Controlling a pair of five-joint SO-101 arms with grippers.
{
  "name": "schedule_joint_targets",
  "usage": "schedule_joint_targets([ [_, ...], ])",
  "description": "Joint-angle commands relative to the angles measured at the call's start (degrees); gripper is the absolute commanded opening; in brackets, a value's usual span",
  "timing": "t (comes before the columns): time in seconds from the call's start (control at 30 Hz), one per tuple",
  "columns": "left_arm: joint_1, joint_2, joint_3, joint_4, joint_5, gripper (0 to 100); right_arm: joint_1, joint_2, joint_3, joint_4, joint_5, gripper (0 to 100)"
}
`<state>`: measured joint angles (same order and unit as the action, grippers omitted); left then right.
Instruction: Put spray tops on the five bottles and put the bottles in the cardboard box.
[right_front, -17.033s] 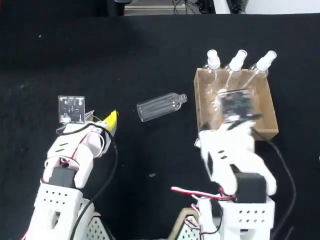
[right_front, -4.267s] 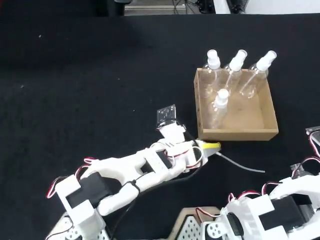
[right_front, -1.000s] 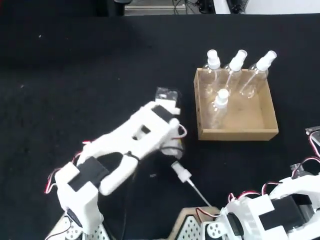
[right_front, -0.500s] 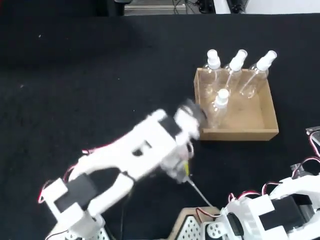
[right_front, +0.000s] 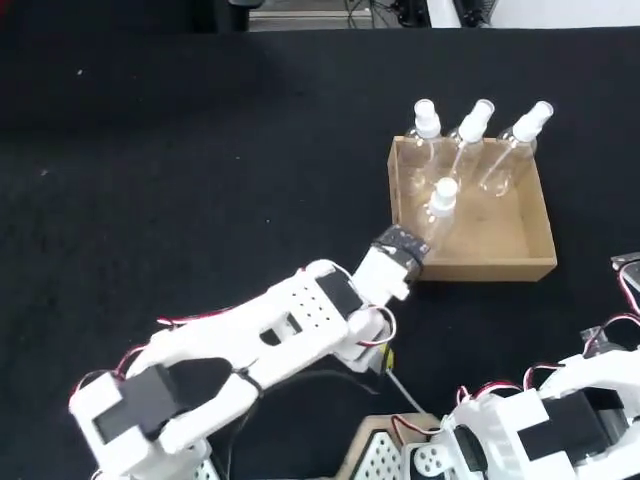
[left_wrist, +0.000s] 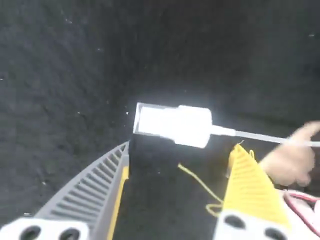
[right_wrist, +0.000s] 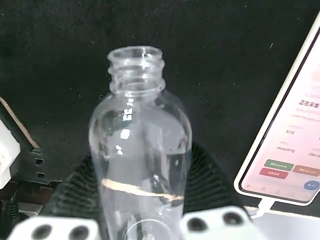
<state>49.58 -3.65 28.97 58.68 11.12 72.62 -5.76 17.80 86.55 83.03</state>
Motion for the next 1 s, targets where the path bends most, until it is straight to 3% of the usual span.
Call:
schedule_joint_targets([
  [0.0,-1.10,2.55,-0.84,-1.49,1.49,30,0.00,-0.31,-1.80,-1.14,0.44,1.0],
  [0.4,-16.48,1.76,-0.84,-1.58,0.88,30,-0.09,-0.22,-1.80,-1.14,0.44,1.0],
  [0.67,-19.56,1.58,-3.30,4.92,-2.11,30,-0.09,-0.22,-1.80,-1.14,0.44,1.0],
  [0.97,-18.86,2.20,-10.51,11.96,15.30,30,0.18,-0.22,-1.71,-0.97,2.90,1.0],
])
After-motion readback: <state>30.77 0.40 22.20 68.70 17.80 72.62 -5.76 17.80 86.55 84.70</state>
